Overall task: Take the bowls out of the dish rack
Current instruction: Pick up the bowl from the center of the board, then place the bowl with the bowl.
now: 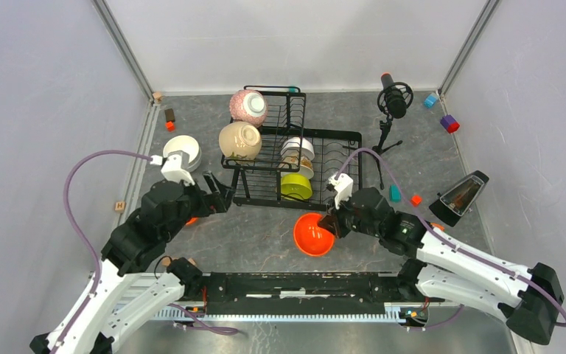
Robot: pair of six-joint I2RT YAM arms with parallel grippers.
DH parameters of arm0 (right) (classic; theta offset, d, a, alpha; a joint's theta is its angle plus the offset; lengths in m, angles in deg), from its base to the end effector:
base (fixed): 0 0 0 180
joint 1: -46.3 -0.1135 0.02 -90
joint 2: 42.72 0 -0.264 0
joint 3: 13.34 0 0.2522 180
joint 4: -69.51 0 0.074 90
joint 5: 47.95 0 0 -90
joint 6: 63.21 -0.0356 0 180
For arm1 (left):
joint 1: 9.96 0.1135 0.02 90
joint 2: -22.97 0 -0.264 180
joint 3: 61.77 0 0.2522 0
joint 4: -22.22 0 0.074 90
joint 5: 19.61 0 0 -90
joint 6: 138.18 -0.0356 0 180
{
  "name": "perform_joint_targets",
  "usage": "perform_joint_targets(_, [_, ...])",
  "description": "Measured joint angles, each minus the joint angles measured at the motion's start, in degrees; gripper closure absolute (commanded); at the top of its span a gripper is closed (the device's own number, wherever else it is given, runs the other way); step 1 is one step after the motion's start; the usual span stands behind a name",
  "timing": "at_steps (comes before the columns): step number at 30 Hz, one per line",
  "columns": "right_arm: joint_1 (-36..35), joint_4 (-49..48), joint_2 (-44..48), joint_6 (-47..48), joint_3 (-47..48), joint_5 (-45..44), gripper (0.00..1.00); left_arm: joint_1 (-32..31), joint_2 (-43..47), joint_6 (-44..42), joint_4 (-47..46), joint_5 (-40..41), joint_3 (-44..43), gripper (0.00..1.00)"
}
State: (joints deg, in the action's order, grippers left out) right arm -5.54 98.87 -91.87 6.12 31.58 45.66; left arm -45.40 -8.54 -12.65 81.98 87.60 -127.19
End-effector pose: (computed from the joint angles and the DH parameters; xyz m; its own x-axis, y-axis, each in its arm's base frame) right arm 0.1157 0.1508 0.2340 -0.6083 -0.2039 -0.7671 -0.6439 0.6919 0.3266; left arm 0.0887 -0.0502 0.3451 -0.4849 -0.3362 -0.8073 0.0678 0.9059 -0.4180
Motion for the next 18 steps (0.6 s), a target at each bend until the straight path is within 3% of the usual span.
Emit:
perform_joint_targets(6, [-7.43,1.92,-3.76,2.82,8.7,-2.05,1.0,-0.24,-6.14,-4.0,-1.97,-12.24,-0.68,0.0])
perform_joint_targets(7, [-12.63,3.15,-8.22,3.89,12.98,-5.25,1.0,-1.4,-8.13,-5.03,-1.95,-14.95,-0.59,0.0])
perform_joint_targets(18, [-17.25,6.36,-20.26,4.0,24.41,-15.85,1.0,-3.67,-7.1,-7.76,-1.81,-17.33,-1.07,0.0])
